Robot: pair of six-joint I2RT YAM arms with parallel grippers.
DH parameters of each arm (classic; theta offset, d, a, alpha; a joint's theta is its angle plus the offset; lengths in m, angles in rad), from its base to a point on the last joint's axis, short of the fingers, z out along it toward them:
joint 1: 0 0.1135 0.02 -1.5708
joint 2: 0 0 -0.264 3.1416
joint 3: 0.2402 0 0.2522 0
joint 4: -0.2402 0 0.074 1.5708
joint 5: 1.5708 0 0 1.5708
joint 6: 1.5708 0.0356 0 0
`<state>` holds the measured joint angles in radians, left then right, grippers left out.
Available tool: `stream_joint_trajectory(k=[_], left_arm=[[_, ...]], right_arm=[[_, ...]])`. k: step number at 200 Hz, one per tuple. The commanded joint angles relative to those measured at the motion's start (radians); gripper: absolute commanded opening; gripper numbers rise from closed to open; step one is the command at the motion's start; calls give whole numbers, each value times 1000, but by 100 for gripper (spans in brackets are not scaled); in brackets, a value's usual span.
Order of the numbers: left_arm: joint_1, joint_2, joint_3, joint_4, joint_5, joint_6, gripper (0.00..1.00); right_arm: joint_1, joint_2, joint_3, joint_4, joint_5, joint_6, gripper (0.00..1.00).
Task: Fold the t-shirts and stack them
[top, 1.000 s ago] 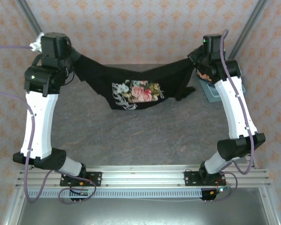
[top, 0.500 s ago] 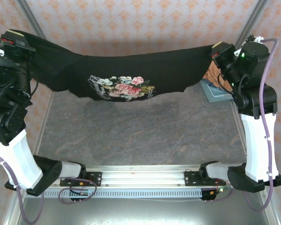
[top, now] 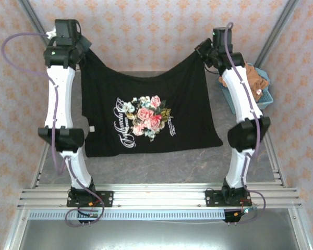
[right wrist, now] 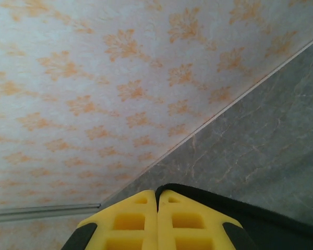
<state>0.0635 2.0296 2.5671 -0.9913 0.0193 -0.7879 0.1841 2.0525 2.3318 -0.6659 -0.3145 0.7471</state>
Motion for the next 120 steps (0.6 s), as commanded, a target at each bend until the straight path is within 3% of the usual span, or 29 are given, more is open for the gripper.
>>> stream_joint_trajectory(k=[1, 17, 62, 96, 120], left_arm=[[41, 38, 242, 37, 80, -14, 0], [73, 50, 357, 91, 85, -42, 0], [100, -217, 209, 368, 54, -30, 0], [89, -296, 166, 229, 86, 1, 0], [40, -410, -111, 83, 83, 35, 0]], right_arm=[[-37, 98, 336, 12, -20, -6, 0], [-75, 177, 542, 32, -11, 33, 0], [-187, 73, 507, 160, 3, 125, 0], [-204, 35, 482, 37, -13, 95, 0], [-191, 4, 363, -101, -51, 46, 0]])
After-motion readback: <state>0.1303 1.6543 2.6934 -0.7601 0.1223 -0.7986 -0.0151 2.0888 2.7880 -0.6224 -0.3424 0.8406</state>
